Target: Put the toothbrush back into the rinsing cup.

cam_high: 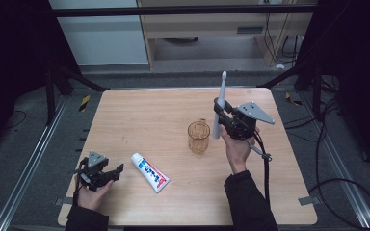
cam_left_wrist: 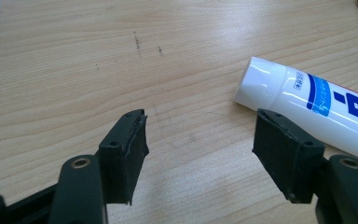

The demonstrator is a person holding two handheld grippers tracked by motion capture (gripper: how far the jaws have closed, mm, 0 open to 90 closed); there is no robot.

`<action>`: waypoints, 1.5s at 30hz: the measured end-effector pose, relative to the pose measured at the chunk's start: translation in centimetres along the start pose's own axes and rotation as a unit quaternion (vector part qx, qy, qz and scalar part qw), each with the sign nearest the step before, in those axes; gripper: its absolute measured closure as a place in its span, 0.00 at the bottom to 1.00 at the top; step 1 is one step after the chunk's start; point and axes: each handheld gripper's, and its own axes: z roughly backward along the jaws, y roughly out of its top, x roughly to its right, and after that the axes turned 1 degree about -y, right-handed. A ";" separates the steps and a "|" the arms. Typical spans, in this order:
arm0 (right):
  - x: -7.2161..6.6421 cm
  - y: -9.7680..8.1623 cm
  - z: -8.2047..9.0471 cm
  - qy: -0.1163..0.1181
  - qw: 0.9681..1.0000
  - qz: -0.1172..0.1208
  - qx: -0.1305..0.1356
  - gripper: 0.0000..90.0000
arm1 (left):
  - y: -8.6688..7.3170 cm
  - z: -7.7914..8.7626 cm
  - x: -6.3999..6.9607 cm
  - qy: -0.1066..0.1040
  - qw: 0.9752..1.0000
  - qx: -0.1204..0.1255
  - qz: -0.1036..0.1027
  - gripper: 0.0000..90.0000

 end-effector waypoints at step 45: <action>-1.6 -3.9 -4.7 -0.016 1.000 0.003 0.007 0.75 | 0.0 0.0 -0.1 0.001 1.000 0.001 0.000 0.38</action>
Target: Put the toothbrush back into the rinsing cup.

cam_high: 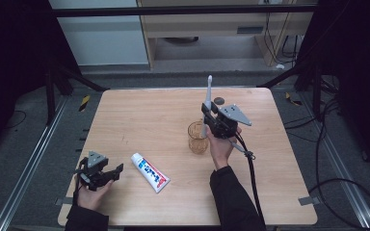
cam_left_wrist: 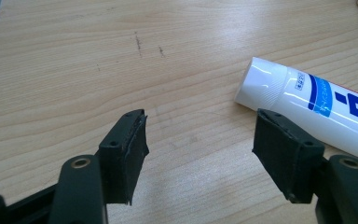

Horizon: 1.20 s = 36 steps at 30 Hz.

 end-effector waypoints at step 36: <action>0.0 -3.8 -0.7 0.004 0.993 0.023 -0.114 0.74 | 0.0 0.0 0.1 0.000 1.000 0.000 -0.001 0.38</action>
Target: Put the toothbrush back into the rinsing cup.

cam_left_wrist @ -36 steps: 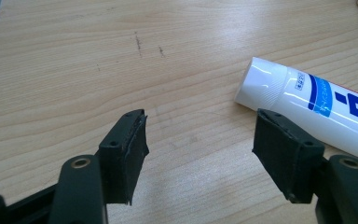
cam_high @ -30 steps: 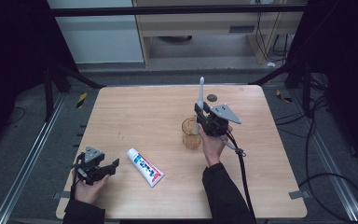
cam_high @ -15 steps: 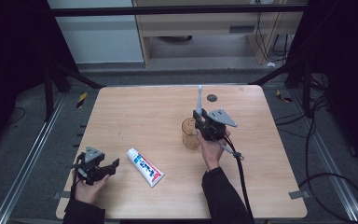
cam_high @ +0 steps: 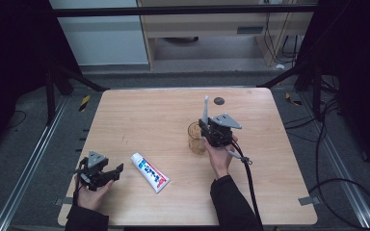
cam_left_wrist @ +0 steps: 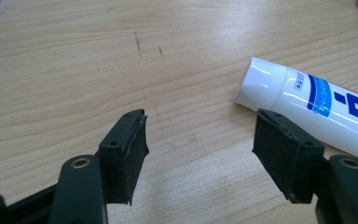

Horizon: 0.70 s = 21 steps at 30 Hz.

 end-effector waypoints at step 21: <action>0.3 -0.1 0.2 0.010 1.000 0.010 -0.025 0.72 | 0.0 0.0 0.0 0.000 1.000 -0.001 0.000 0.38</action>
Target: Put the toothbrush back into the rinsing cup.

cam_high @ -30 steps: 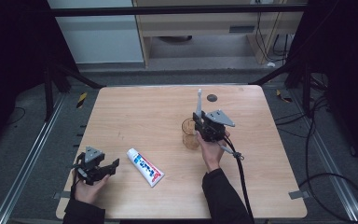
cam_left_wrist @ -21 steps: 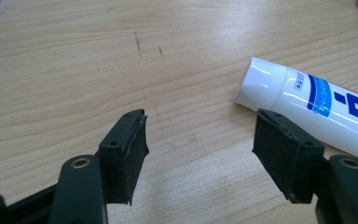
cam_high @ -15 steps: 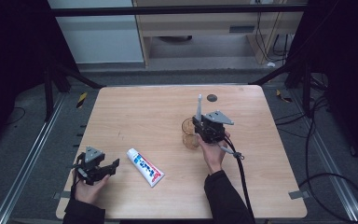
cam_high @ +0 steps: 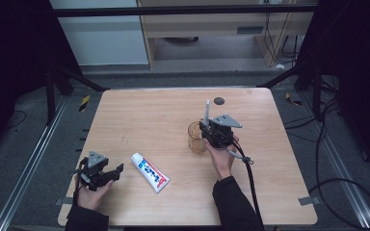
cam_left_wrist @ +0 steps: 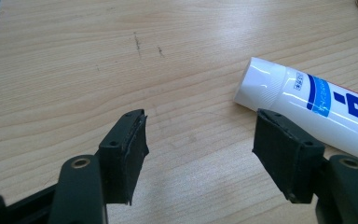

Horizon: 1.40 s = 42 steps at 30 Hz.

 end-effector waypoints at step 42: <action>-0.5 1.0 4.8 0.019 0.999 0.034 -0.038 0.28 | 0.1 0.2 0.1 0.000 1.000 0.004 0.001 0.38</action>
